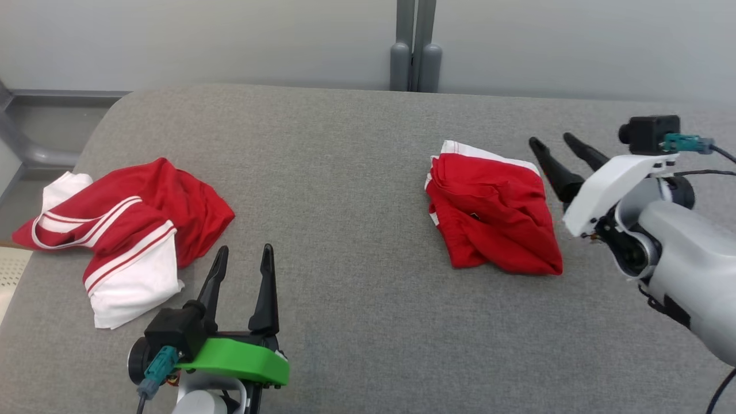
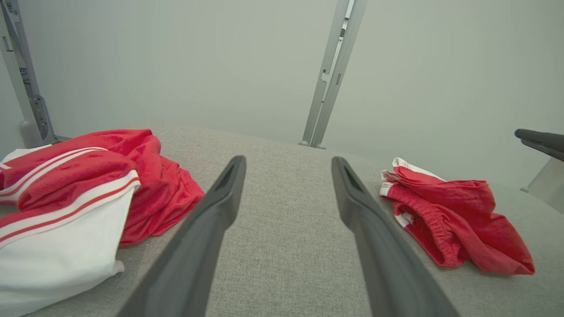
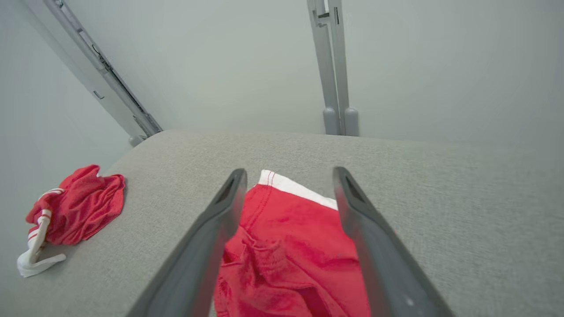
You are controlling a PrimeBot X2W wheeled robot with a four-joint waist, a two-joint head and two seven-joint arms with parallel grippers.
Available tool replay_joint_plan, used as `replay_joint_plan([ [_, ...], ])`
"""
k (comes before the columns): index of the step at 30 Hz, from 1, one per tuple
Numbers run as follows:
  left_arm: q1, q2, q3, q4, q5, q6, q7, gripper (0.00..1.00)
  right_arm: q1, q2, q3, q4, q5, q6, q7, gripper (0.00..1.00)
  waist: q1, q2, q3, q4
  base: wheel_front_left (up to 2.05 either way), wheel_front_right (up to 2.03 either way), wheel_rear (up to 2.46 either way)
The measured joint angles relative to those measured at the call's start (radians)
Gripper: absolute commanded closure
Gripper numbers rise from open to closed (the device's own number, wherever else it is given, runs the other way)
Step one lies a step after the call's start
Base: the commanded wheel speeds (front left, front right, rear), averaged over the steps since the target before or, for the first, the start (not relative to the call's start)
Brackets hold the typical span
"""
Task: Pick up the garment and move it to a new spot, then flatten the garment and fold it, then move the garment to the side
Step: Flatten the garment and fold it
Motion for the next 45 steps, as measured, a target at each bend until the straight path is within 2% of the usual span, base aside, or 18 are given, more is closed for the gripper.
replay_joint_plan([
  [6,0.010,0.000,0.017,-0.020,0.008,-0.007,0.000,0.00,0.075,-0.082,-0.209,0.019,-0.088,0.000,-0.007,0.00,0.0000,0.0000,-0.018,-0.046,0.00,0.00,0.00],
  [9,0.010,-0.001,0.016,-0.023,0.015,-0.014,0.000,0.00,0.141,-0.077,-0.285,0.048,-0.138,0.000,-0.007,0.00,0.0000,0.0000,-0.017,-0.045,0.00,0.00,0.00],
  [14,0.009,-0.001,0.007,-0.017,0.017,-0.018,0.000,0.00,0.174,-0.044,-0.355,0.096,-0.186,0.000,-0.007,0.00,0.0000,0.0000,-0.005,-0.020,0.00,0.00,0.00],
  [15,0.007,-0.001,0.004,-0.018,0.017,-0.020,0.000,0.00,0.176,-0.034,-0.362,0.106,-0.191,0.000,-0.007,0.20,0.0000,0.0000,-0.002,-0.012,0.00,0.00,0.00],
  [16,0.006,-0.001,0.001,-0.019,0.017,-0.021,0.000,0.00,0.176,-0.027,-0.367,0.115,-0.200,0.000,-0.007,0.54,0.0000,0.0000,0.002,-0.004,0.00,0.00,0.00],
  [17,0.006,-0.001,-0.003,-0.019,0.016,-0.021,0.000,0.00,0.176,-0.021,-0.371,0.122,-0.205,0.000,-0.007,1.00,0.0000,0.0000,0.005,0.003,0.00,0.00,0.00],
  [23,-0.007,-0.001,-0.017,-0.020,0.002,-0.015,0.000,0.00,0.169,0.020,-0.344,0.158,-0.203,0.000,0.000,1.00,0.0000,0.0000,0.030,0.055,0.00,0.00,0.00],
  [30,-0.020,-0.001,-0.028,-0.022,-0.007,-0.010,0.000,0.00,0.154,0.073,-0.295,0.214,-0.165,0.000,0.087,1.00,0.0000,0.0000,0.062,0.108,0.00,0.00,0.00],
  [35,-0.020,-0.001,-0.029,-0.019,-0.011,-0.004,0.000,0.00,0.202,0.075,-0.241,0.117,-0.103,0.000,0.153,1.00,0.0000,0.0000,0.071,0.126,0.00,0.00,0.00],
  [38,-0.017,-0.001,-0.022,-0.018,-0.012,0.001,0.000,0.00,0.228,0.072,-0.221,0.028,-0.068,0.000,0.136,1.00,0.0000,0.0000,0.068,0.118,0.00,0.00,0.00],
  [45,-0.014,-0.001,-0.025,-0.015,-0.012,0.000,0.000,0.00,0.267,0.107,-0.111,-0.123,-0.076,0.000,0.079,1.00,0.0000,0.0000,0.056,0.072,0.00,0.00,0.00],
])
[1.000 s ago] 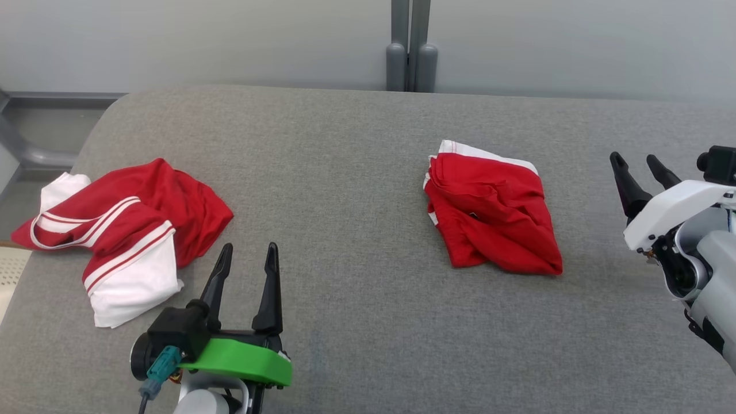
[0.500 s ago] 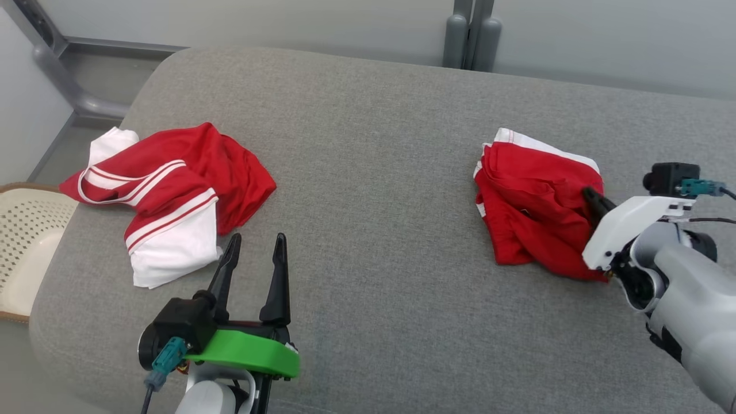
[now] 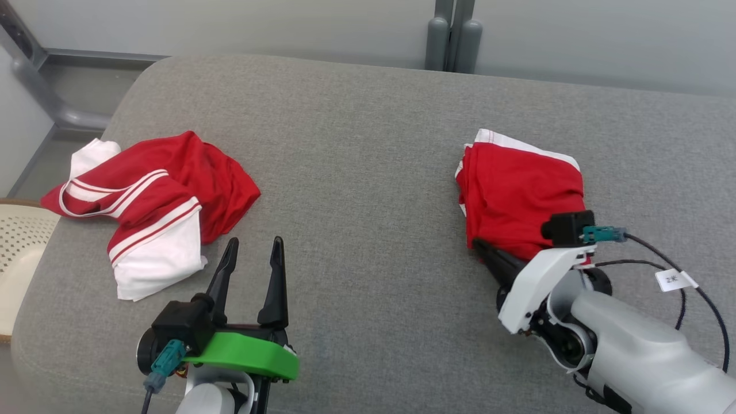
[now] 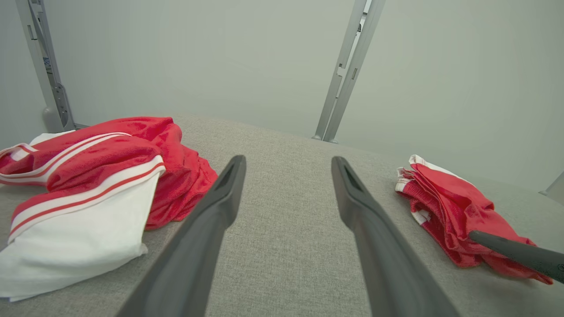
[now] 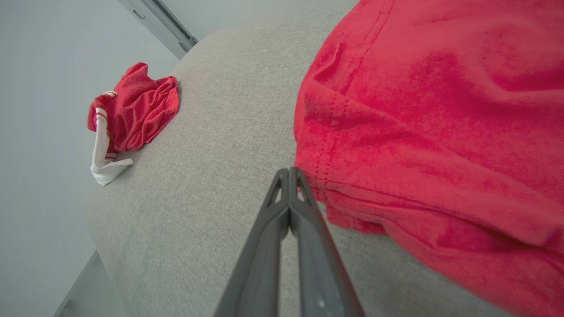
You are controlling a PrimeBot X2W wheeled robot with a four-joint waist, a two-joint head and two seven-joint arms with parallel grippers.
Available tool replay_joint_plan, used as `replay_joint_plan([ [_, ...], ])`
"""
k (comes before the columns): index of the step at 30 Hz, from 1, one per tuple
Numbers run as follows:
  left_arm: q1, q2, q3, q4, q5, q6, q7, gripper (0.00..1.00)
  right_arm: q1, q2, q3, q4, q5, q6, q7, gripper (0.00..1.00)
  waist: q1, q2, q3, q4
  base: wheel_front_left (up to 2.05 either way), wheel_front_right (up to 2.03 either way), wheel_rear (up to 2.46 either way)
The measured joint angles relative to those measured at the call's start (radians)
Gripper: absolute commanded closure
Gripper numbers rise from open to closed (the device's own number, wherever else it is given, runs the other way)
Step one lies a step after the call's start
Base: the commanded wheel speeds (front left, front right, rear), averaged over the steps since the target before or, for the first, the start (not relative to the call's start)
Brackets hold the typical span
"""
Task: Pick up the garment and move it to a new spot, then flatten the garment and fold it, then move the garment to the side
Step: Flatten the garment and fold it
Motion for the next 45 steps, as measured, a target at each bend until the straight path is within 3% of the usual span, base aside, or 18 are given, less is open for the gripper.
replay_joint_plan([
  [8,0.001,0.000,0.014,0.009,0.014,-0.005,0.000,0.00,-0.005,0.000,0.046,-0.087,-0.019,0.000,-0.071,1.00,0.0000,0.0000,-0.022,-0.057,0.00,0.00,0.00],
  [13,0.015,0.000,0.035,0.010,0.025,-0.009,0.000,0.00,-0.012,-0.041,-0.025,-0.126,-0.066,0.000,-0.083,1.00,0.0000,0.0000,-0.045,-0.090,0.00,0.00,0.00],
  [14,0.018,0.000,0.039,0.010,0.032,-0.011,0.000,0.00,-0.012,-0.049,-0.061,-0.135,-0.088,0.000,-0.084,0.73,0.0000,0.0000,-0.050,-0.099,0.00,0.00,0.00],
  [16,0.023,0.000,0.047,0.010,0.041,-0.014,0.000,0.00,-0.008,-0.062,-0.131,-0.156,-0.128,0.000,-0.085,0.00,0.0000,0.0000,-0.060,-0.114,0.00,0.00,0.00],
  [24,0.048,0.021,0.100,-0.019,0.072,-0.012,0.000,0.00,0.124,-0.079,-0.444,-0.245,-0.363,0.000,-0.085,0.00,0.0000,0.0000,-0.103,-0.178,0.00,0.00,0.00],
  [32,0.068,0.035,0.136,-0.045,0.124,-0.005,0.000,0.00,0.340,0.006,-0.781,-0.368,-0.643,0.000,-0.086,0.00,0.0000,0.0000,-0.125,-0.229,0.00,0.00,0.00],
  [39,0.079,0.034,0.143,-0.044,0.156,-0.014,0.000,0.00,0.488,0.094,-0.935,-0.421,-0.779,0.000,-0.086,0.00,0.0000,0.0000,-0.127,-0.240,0.00,0.00,0.00],
  [45,0.082,0.026,0.149,-0.030,0.168,-0.021,0.000,0.00,0.543,0.136,-0.957,-0.418,-0.831,0.000,-0.086,0.00,0.0000,0.0000,-0.121,-0.238,0.00,0.00,0.00],
])
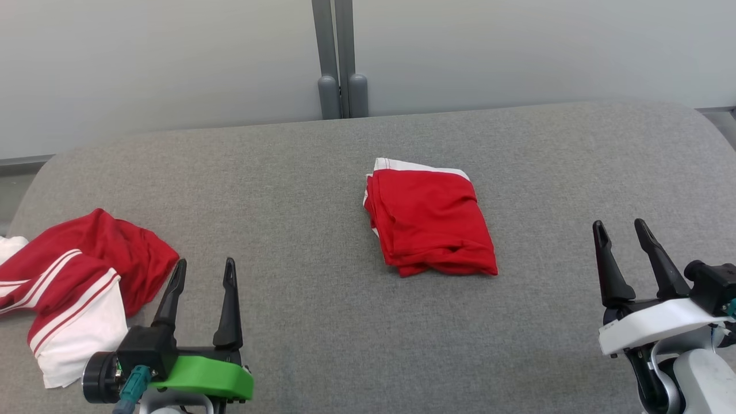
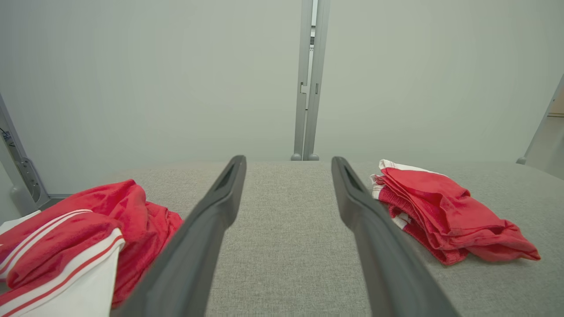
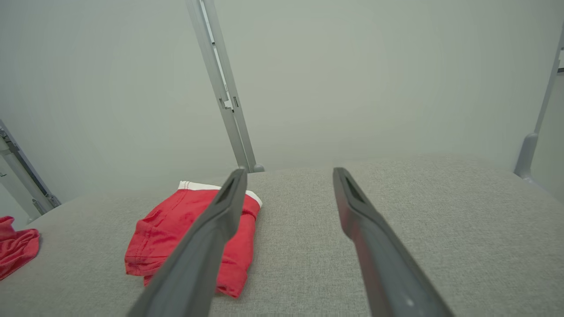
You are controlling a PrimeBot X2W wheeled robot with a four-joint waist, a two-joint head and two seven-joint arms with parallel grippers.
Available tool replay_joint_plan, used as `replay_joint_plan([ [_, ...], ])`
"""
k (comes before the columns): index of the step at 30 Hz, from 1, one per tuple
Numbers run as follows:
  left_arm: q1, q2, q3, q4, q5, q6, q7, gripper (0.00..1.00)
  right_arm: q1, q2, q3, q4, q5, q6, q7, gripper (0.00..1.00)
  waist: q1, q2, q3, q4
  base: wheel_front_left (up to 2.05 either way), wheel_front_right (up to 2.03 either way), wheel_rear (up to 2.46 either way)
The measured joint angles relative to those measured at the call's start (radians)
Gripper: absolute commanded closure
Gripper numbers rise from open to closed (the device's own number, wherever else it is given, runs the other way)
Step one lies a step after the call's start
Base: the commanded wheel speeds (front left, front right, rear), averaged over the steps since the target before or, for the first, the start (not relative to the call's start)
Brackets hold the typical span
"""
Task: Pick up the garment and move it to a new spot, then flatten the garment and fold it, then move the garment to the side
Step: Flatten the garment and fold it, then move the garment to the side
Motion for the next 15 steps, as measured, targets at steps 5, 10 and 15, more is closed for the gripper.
replay_joint_plan([
  [5,-0.004,-0.005,0.001,0.009,0.007,-0.006,0.000,0.00,-0.003,0.002,0.006,0.018,-0.009,0.000,0.000,0.00,0.0000,0.0000,0.015,0.003,0.00,0.00,0.00],
  [10,-0.005,-0.010,0.001,0.016,0.012,-0.013,0.000,0.00,-0.007,0.001,0.019,0.039,-0.010,0.000,0.000,0.00,0.0000,0.0000,0.025,0.011,0.00,0.00,0.00],
  [15,-0.021,-0.016,0.000,0.018,0.016,-0.016,0.000,0.00,-0.048,-0.008,0.069,0.087,0.004,0.000,0.031,0.00,0.0000,0.0000,0.038,0.019,0.00,0.00,0.00],
])
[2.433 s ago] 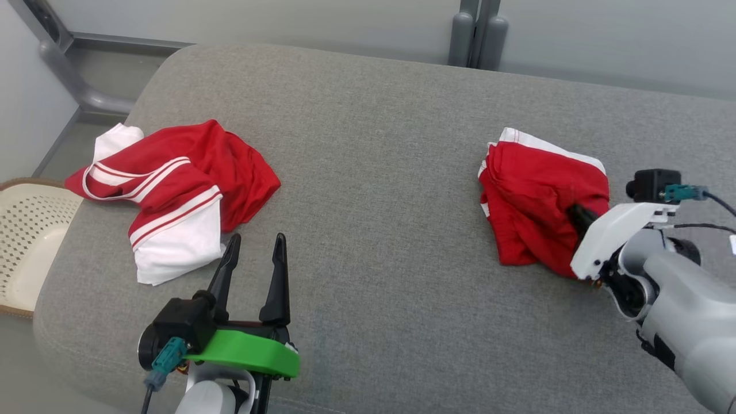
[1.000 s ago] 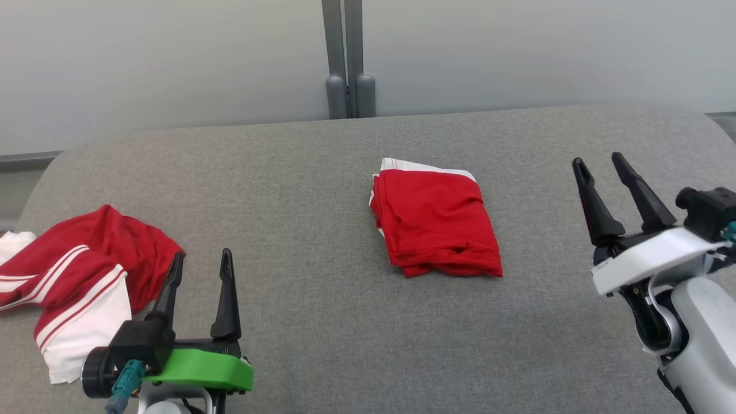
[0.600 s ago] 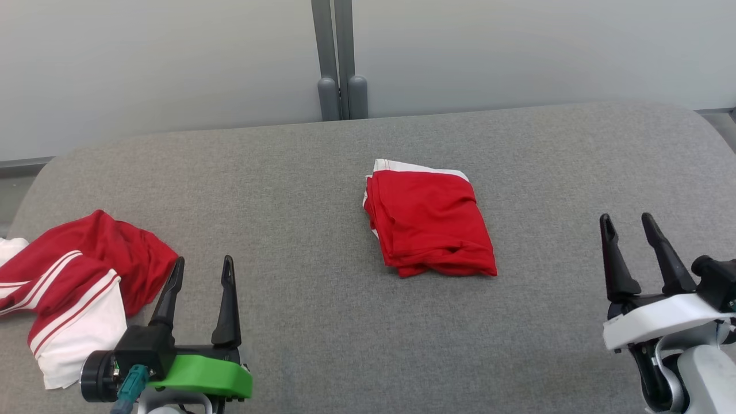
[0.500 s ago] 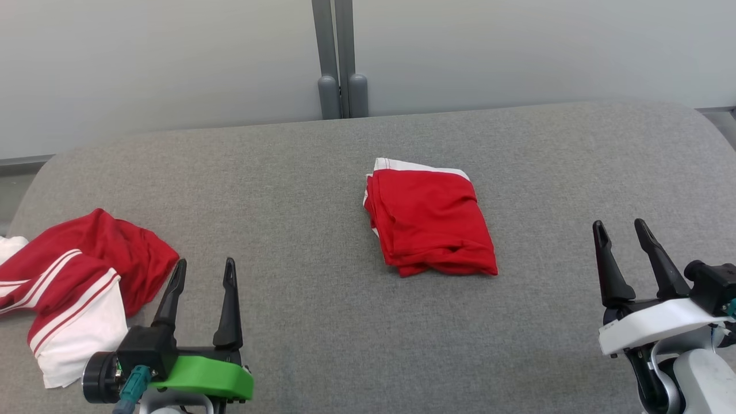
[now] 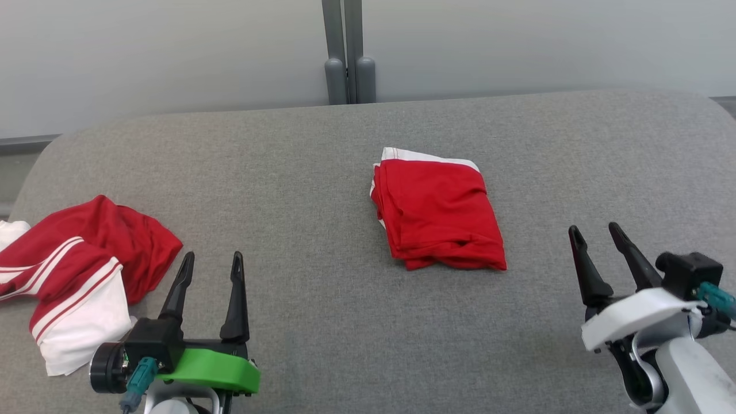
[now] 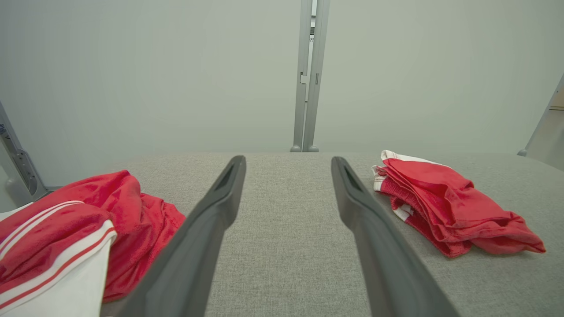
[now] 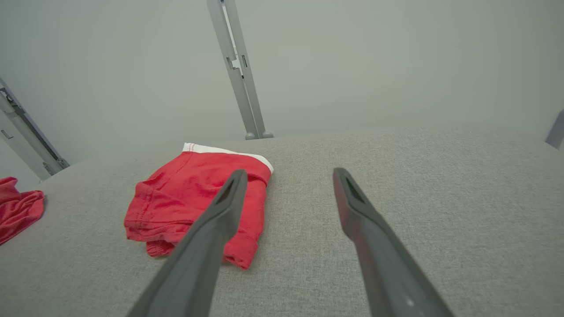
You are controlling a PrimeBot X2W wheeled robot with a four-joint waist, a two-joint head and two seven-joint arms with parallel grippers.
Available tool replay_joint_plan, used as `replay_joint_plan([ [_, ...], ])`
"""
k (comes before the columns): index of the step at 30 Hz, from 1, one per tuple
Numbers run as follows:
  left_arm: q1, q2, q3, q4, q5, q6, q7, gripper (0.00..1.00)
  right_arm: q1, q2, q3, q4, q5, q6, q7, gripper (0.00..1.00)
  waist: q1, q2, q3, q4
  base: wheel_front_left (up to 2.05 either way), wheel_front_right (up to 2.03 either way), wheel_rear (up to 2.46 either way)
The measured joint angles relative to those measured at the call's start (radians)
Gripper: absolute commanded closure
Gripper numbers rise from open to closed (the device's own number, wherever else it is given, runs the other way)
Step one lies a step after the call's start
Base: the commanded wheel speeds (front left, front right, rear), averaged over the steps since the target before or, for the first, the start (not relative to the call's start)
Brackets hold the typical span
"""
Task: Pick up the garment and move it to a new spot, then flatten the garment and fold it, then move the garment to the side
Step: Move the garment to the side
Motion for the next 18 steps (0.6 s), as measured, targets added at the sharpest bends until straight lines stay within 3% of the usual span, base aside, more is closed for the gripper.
replay_joint_plan([
  [9,-0.046,-0.006,-0.024,0.005,-0.002,-0.007,0.000,0.00,-0.258,-0.051,0.078,0.109,0.063,0.000,0.186,0.00,0.0000,0.0000,0.052,0.046,0.00,0.00,0.00],
  [18,-0.094,-0.009,-0.062,0.016,-0.037,-0.005,0.000,0.00,-0.470,-0.085,0.107,0.318,0.139,0.000,0.362,0.00,0.0000,0.0000,0.123,0.137,0.00,0.00,0.00],
])
